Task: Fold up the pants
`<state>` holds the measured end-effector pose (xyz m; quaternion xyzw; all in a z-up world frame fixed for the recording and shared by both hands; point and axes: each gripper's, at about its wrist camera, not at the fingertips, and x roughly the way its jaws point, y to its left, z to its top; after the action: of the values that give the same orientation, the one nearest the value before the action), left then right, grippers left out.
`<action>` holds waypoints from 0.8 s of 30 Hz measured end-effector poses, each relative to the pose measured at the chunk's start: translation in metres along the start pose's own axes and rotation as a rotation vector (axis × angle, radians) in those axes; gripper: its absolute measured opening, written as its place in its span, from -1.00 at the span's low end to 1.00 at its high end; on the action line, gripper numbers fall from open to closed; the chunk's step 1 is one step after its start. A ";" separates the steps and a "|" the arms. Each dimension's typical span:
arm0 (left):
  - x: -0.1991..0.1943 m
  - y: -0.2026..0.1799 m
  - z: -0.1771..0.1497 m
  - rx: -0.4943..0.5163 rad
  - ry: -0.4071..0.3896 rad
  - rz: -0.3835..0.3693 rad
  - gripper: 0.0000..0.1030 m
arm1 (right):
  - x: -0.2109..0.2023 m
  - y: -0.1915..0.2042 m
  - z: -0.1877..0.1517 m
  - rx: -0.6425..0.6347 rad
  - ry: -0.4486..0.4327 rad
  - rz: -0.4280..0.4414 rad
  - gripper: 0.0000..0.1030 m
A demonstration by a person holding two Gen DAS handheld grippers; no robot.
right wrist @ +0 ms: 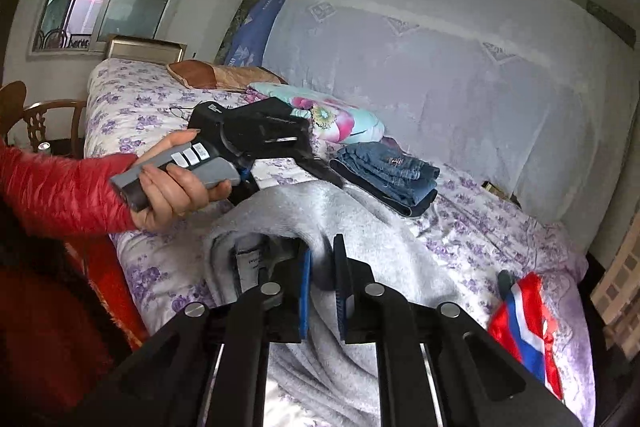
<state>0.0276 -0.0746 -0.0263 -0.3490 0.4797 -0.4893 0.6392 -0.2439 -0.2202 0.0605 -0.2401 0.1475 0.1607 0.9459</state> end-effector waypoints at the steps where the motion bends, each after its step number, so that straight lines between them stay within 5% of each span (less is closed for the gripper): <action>1: 0.004 -0.005 -0.001 0.017 -0.023 0.037 0.40 | 0.001 0.001 0.000 -0.003 0.004 0.002 -0.80; 4: 0.009 -0.011 0.005 0.045 -0.035 0.047 0.01 | 0.006 0.007 0.002 -0.025 0.028 0.017 -0.79; 8: 0.012 -0.015 0.021 0.069 -0.012 0.065 -0.08 | -0.001 0.018 0.007 -0.118 -0.040 -0.031 -0.04; 13: 0.022 -0.020 0.034 0.090 0.031 0.101 -0.08 | 0.019 0.038 0.009 -0.236 0.002 -0.007 -0.03; 16: 0.023 -0.025 0.036 0.121 0.054 0.141 -0.08 | 0.037 0.048 0.013 -0.342 -0.017 -0.053 -0.13; 17: 0.023 -0.027 0.036 0.129 0.061 0.155 -0.09 | 0.043 0.050 0.015 -0.359 -0.015 -0.039 -0.53; 18: 0.022 -0.028 0.037 0.133 0.063 0.174 -0.11 | 0.047 0.051 0.018 -0.350 -0.012 -0.012 -0.69; 23: 0.030 -0.014 0.061 0.090 0.105 0.231 -0.25 | 0.066 0.076 0.005 -0.325 0.107 0.154 -0.81; 24: 0.035 -0.007 0.066 0.083 0.114 0.257 -0.28 | 0.069 0.078 -0.001 -0.288 0.141 0.202 -1.00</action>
<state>0.0911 -0.1117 -0.0095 -0.2297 0.5354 -0.4418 0.6822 -0.2107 -0.1393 0.0028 -0.3678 0.2120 0.2571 0.8682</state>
